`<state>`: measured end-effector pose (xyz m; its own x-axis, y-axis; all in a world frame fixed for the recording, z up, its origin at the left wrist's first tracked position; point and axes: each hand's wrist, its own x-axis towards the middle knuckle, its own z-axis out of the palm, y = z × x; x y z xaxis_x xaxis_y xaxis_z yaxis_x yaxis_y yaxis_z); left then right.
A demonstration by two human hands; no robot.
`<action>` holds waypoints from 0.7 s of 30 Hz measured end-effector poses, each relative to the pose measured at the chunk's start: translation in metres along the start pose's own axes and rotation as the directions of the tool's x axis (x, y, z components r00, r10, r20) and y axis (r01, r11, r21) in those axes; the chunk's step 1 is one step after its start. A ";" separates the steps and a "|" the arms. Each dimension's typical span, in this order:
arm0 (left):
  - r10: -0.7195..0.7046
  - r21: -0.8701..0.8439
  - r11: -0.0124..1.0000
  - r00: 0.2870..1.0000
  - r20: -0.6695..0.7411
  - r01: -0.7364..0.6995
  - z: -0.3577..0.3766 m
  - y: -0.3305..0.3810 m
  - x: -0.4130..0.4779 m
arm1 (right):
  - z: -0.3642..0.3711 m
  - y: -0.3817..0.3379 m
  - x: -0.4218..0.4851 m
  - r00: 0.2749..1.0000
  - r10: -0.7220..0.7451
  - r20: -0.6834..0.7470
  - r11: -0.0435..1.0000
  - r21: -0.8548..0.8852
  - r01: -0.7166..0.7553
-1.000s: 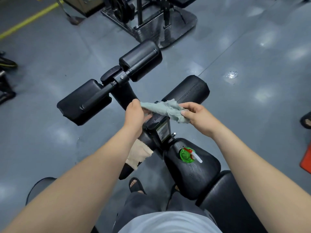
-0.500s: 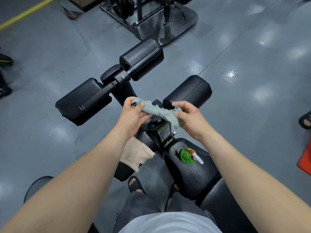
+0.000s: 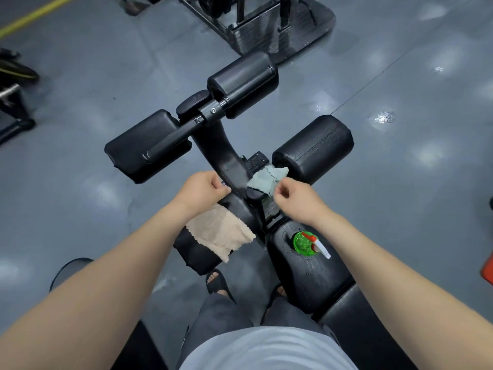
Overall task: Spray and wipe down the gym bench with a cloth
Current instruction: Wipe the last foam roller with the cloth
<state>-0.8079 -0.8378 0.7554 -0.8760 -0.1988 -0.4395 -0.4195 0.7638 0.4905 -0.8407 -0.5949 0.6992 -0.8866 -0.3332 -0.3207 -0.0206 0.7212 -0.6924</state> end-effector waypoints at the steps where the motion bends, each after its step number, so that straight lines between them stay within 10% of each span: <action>1: 0.013 0.097 0.995 0.999 0.034 -0.017 -0.006 -0.002 -0.006 | 0.005 -0.006 0.000 0.998 -0.039 0.056 0.999 0.018 0.038; 7: -0.061 0.529 0.846 0.972 0.227 -0.070 0.000 -0.025 -0.026 | 0.038 -0.026 0.010 0.976 -0.138 0.167 0.988 0.098 0.123; 14: 0.065 0.315 0.941 0.981 0.184 -0.122 0.005 -0.029 -0.034 | 0.041 -0.027 0.006 0.957 -0.181 0.229 0.965 0.227 0.128; 21: 0.155 -0.304 0.948 0.970 0.187 -0.093 -0.016 0.022 -0.033 | 0.006 -0.028 -0.005 0.930 -0.280 0.238 0.880 0.450 0.149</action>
<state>-0.7919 -0.8249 0.7928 -0.8702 0.0408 -0.4909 -0.3884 0.5561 0.7348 -0.8325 -0.6174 0.7162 -0.7091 -0.6560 -0.2585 0.0574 0.3117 -0.9484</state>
